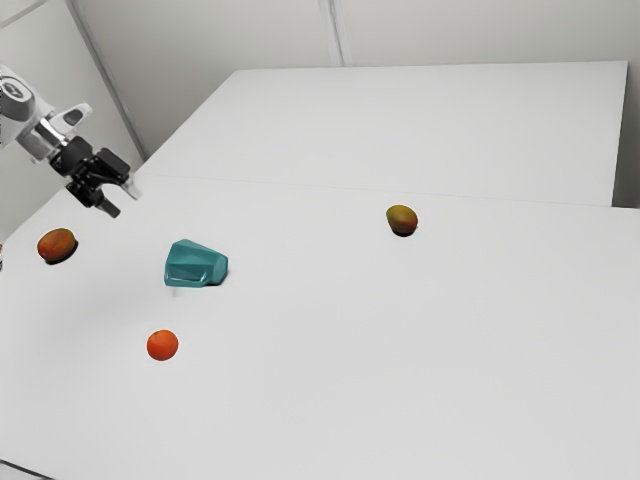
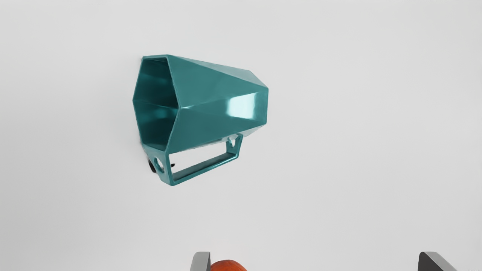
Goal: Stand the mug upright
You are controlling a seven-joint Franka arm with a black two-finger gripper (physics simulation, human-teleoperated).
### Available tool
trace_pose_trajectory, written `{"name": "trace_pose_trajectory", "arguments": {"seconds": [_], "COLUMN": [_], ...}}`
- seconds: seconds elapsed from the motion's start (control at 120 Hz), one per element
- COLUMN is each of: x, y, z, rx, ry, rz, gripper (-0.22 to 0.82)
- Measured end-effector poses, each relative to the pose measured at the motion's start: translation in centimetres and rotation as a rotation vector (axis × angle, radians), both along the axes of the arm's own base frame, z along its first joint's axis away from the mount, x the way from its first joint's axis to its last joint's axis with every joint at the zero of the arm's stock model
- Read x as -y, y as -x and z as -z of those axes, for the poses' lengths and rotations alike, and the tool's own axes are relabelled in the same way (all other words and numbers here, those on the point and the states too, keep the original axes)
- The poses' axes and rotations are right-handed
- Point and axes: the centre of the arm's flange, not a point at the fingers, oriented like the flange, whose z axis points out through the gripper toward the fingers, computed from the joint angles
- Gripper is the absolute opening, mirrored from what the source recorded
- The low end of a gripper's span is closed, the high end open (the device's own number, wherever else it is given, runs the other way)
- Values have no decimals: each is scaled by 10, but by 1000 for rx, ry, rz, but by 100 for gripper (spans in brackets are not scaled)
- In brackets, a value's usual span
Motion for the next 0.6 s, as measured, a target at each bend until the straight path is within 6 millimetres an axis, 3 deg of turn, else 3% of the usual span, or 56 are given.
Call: {"name": "trace_pose_trajectory", "arguments": {"seconds": [0.2,0.375,0.483,0.6], "x": [-19,-26,-22,-16], "y": [-24,-30,-34,-37], "z": [68,129,153,161], "rx": [41,76,104,136], "ry": [88,209,266,299], "rz": [64,65,69,82], "gripper": [60,60,60,60]}}
